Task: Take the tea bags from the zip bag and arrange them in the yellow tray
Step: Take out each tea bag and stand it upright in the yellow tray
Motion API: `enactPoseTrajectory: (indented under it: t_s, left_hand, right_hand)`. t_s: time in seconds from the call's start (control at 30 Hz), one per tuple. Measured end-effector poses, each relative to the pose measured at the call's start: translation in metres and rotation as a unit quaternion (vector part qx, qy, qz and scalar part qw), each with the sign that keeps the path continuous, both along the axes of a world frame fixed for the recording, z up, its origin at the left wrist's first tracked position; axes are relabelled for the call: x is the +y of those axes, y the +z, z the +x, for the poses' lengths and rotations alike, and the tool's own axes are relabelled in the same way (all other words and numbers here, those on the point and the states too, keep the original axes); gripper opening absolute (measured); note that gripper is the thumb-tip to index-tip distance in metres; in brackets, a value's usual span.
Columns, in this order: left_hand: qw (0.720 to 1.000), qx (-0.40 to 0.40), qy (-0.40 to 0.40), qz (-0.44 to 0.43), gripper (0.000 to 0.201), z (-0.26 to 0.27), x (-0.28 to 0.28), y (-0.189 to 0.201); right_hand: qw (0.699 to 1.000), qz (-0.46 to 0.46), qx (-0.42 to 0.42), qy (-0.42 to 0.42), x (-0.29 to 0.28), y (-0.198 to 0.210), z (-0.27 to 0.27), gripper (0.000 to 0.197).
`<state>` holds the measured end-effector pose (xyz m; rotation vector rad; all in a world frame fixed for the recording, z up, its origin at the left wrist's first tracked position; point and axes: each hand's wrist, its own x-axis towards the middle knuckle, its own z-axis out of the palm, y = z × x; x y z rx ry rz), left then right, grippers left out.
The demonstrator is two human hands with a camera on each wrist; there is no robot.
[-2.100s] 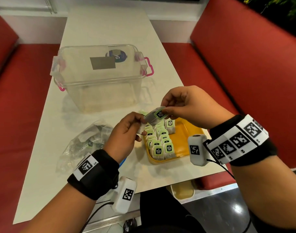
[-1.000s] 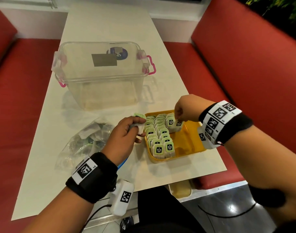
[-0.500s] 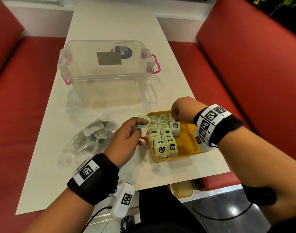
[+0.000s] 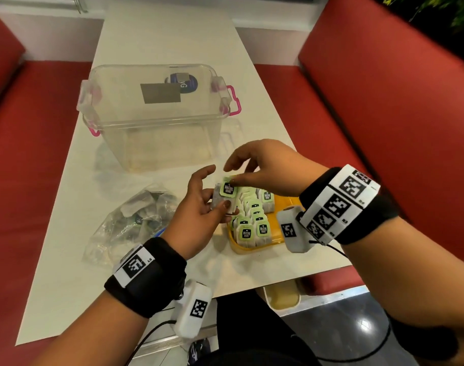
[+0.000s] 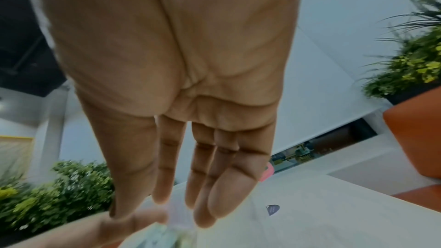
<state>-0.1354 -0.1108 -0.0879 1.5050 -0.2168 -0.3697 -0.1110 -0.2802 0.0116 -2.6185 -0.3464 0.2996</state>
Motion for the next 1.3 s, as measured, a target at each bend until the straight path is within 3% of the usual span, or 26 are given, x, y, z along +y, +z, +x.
enactPoseTrajectory:
  t_s: [0.07,0.23,0.37,0.73,0.9,1.07,1.3]
  left_hand:
    - [1.0,-0.007,-0.012,0.011,0.059,0.0,0.0,0.001]
    - [1.0,-0.014,-0.016,0.01,0.05,-0.003,0.004,0.002]
    - [0.999,0.014,-0.027,-0.026,0.036,-0.007,0.009,0.002]
    - [1.0,-0.018,0.0,0.025,0.024,-0.009,0.022,0.007]
    - [0.998,-0.048,0.018,0.043,0.018,-0.008,0.023,0.013]
    - [0.999,-0.053,0.011,0.009,0.012,-0.009,0.018,0.024]
    - [0.998,-0.06,0.014,-0.034,0.012,-0.012,0.014,0.029]
  right_hand:
    - [1.0,-0.026,-0.002,0.014,0.006,-0.005,-0.001,0.028]
    - [0.999,-0.031,-0.024,0.012,0.009,-0.01,-0.004,0.008]
    - [0.999,-0.031,-0.032,0.02,0.01,-0.008,-0.007,0.005]
    - [0.991,0.11,-0.057,-0.055,-0.001,0.001,-0.012,0.007]
    - [0.992,0.112,-0.048,-0.036,-0.004,0.007,-0.013,0.008]
    - [0.993,0.109,-0.041,-0.015,-0.002,0.008,-0.016,0.007]
    - [0.986,0.159,-0.015,-0.054,-0.004,0.001,-0.018,0.005]
